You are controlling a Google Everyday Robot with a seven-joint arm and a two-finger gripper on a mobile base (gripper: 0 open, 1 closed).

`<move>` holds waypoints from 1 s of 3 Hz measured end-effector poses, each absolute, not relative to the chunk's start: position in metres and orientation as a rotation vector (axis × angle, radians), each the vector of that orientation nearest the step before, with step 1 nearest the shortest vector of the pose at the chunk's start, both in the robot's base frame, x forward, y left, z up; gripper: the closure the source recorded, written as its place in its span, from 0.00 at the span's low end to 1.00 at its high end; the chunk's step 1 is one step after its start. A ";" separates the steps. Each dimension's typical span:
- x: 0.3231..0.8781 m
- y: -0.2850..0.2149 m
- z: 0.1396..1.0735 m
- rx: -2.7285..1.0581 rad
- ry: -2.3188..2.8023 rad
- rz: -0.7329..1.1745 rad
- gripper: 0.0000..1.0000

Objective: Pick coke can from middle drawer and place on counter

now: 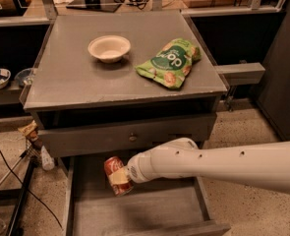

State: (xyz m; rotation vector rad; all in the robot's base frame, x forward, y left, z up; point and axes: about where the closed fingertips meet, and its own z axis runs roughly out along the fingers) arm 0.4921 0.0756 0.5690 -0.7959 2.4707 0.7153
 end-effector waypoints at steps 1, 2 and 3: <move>0.483 0.069 0.582 -0.773 2.455 0.756 1.00; 0.483 0.069 0.582 -0.773 2.455 0.756 1.00; 0.491 0.063 0.590 -0.737 2.423 0.712 1.00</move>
Offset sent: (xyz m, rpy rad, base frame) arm -0.0079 -0.0038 0.0110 0.0308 0.0038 -0.0032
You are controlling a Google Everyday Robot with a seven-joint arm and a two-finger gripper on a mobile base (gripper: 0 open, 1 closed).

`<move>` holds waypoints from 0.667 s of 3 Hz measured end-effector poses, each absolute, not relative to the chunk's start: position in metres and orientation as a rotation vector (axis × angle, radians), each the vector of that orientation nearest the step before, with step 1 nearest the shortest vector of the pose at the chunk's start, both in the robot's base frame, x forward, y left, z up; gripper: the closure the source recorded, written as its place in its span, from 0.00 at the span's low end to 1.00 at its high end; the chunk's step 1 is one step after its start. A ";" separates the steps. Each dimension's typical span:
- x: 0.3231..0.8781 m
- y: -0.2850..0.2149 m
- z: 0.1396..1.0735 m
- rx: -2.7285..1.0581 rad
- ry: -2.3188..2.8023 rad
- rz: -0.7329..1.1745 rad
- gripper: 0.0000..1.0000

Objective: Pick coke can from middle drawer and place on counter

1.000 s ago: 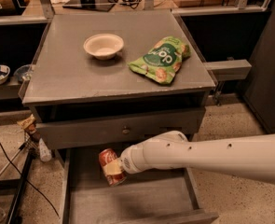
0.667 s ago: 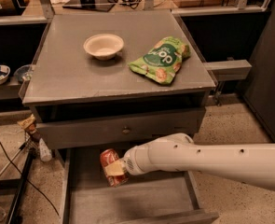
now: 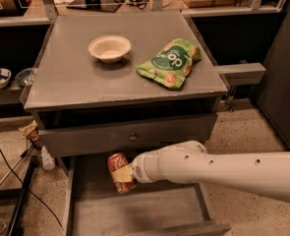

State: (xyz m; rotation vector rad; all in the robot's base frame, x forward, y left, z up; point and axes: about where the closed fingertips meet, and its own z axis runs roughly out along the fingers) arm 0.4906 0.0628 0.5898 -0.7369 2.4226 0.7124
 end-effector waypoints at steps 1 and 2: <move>0.497 0.052 0.604 -0.692 2.383 0.666 1.00; 0.493 0.044 0.620 -0.656 2.348 0.648 1.00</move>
Offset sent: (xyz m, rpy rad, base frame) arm -0.0057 -0.0294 0.0494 0.0299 -0.1334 -0.1172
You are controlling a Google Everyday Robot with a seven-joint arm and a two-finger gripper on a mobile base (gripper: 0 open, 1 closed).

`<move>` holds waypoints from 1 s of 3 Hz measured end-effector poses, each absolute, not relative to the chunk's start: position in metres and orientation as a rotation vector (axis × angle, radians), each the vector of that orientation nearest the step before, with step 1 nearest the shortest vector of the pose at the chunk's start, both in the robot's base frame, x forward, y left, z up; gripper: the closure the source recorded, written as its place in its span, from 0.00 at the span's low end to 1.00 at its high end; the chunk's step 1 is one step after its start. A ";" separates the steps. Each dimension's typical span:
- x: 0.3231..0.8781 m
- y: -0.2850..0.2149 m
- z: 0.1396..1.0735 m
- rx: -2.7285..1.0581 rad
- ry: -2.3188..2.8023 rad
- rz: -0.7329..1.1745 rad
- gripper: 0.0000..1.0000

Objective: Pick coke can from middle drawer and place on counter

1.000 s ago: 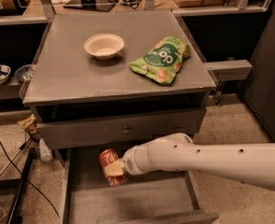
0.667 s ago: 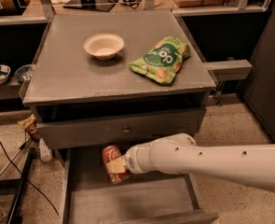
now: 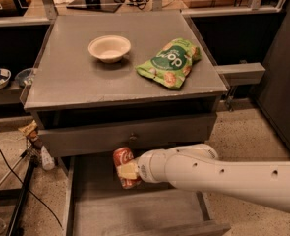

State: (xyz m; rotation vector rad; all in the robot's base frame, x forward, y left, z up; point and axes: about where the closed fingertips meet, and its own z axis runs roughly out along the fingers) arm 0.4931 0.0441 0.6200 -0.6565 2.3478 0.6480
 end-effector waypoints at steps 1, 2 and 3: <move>0.493 0.044 0.620 -0.656 2.348 0.648 1.00; 0.493 0.028 0.649 -0.629 2.287 0.578 1.00; 0.491 0.014 0.671 -0.598 2.244 0.529 1.00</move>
Offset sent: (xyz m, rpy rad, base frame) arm -0.0008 -0.0217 0.0477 -0.0282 -0.1446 -0.0655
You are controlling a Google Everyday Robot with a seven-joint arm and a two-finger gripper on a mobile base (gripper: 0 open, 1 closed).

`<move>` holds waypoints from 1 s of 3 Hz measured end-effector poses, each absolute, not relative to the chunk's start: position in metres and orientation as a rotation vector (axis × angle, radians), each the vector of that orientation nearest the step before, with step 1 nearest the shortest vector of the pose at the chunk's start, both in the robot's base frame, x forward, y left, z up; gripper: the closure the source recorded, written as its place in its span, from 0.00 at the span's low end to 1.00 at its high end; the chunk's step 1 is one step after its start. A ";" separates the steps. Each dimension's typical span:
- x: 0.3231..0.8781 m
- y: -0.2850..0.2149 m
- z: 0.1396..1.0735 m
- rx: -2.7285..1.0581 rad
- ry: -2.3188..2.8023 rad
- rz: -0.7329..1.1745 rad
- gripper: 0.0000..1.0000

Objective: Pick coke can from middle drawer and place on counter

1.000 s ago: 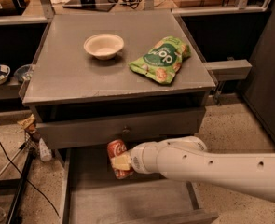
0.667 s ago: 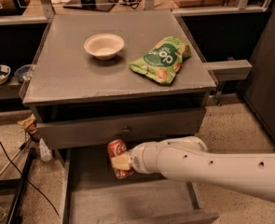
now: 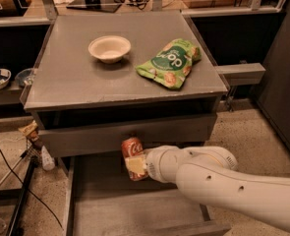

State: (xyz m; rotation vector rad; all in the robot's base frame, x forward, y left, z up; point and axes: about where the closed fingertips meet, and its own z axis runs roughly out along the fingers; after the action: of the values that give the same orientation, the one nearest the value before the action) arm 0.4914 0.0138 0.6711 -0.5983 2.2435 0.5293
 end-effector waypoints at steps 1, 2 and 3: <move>0.483 0.010 0.682 -0.509 2.210 0.559 1.00; 0.483 0.010 0.682 -0.509 2.209 0.558 1.00; 0.503 0.020 0.725 -0.569 2.071 0.519 1.00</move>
Offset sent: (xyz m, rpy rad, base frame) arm -0.0059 -0.0029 0.0071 0.0435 -0.0146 -0.0416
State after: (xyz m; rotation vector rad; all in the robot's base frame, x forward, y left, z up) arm 0.5029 0.0199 0.7251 -0.5686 2.0709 0.5194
